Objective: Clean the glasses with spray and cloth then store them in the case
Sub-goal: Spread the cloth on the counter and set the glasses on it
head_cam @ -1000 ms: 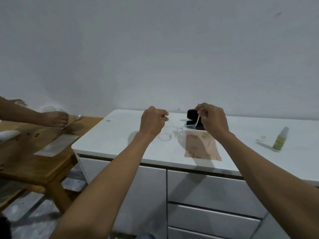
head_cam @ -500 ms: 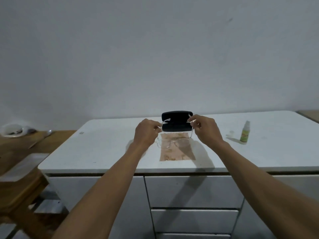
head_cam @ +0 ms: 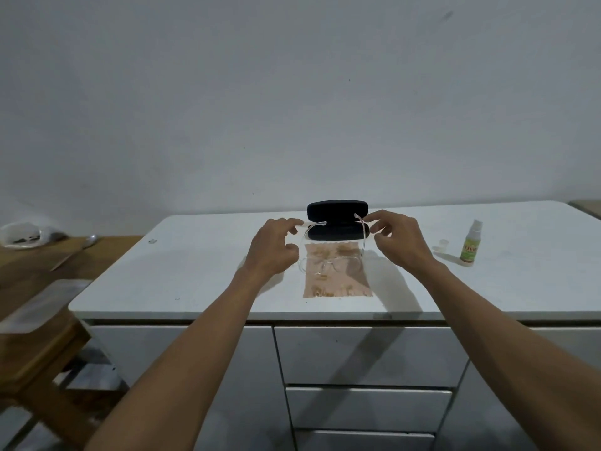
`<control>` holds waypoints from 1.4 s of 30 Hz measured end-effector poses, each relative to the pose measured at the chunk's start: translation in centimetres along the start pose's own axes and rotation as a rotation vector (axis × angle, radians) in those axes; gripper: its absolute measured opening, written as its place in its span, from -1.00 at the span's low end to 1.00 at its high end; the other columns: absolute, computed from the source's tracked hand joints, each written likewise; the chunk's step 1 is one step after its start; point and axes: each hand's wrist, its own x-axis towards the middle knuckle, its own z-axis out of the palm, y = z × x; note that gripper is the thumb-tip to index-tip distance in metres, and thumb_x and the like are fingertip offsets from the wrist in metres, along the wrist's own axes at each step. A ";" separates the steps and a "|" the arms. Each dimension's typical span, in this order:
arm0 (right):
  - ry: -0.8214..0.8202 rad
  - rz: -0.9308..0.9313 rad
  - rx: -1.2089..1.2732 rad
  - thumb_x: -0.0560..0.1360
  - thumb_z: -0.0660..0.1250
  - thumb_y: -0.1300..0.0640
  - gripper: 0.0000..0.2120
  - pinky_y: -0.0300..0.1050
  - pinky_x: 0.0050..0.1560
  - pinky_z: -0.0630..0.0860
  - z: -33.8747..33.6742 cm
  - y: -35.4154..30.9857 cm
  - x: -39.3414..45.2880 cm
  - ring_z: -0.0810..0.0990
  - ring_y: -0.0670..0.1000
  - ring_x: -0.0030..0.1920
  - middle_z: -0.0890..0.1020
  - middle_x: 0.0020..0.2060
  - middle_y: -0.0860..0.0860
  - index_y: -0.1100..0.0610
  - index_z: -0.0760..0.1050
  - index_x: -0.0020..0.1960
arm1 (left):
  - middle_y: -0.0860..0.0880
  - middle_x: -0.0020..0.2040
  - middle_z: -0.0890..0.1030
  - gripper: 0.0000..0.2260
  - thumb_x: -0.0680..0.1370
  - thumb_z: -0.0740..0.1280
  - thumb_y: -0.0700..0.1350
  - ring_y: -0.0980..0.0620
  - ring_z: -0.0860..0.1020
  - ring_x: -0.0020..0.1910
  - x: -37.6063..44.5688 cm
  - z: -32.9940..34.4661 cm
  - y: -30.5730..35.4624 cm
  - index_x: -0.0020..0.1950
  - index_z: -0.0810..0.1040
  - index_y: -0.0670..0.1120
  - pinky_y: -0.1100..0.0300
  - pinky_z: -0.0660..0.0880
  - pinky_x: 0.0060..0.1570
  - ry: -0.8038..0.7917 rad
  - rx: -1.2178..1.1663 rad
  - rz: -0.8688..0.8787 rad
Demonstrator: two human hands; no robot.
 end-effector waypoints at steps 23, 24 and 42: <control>-0.357 0.112 -0.151 0.42 0.56 0.15 -0.83 -0.13 -0.05 0.53 4.4 3.2 5.8 0.67 0.00 -0.07 0.73 -0.16 0.01 -0.07 0.64 -0.25 | 0.02 -0.35 0.63 -0.79 0.40 0.55 -0.28 0.04 0.57 -0.28 6.8 5.2 -3.5 -0.36 0.70 -0.01 -0.02 0.61 -0.02 -0.271 -0.289 -0.303; -0.354 0.118 -0.138 0.41 0.57 0.16 -0.81 -0.14 -0.07 0.53 4.3 3.1 5.8 0.67 0.00 -0.08 0.73 -0.17 0.02 -0.06 0.63 -0.27 | 0.00 -0.34 0.63 -0.80 0.39 0.54 -0.28 0.02 0.56 -0.27 6.8 5.1 -3.5 -0.36 0.71 -0.02 -0.04 0.61 -0.02 -0.278 -0.298 -0.315; -0.683 0.302 0.238 0.48 0.16 0.33 -0.62 -0.04 -0.07 0.44 0.1 1.1 4.4 0.55 0.01 -0.08 0.71 0.01 0.16 0.10 0.75 -0.08 | 0.06 -0.15 0.71 -0.66 0.46 0.26 -0.36 0.04 0.54 -0.08 5.3 -1.4 -0.7 -0.15 0.76 -0.02 0.11 0.51 -0.02 -0.587 -0.413 -0.301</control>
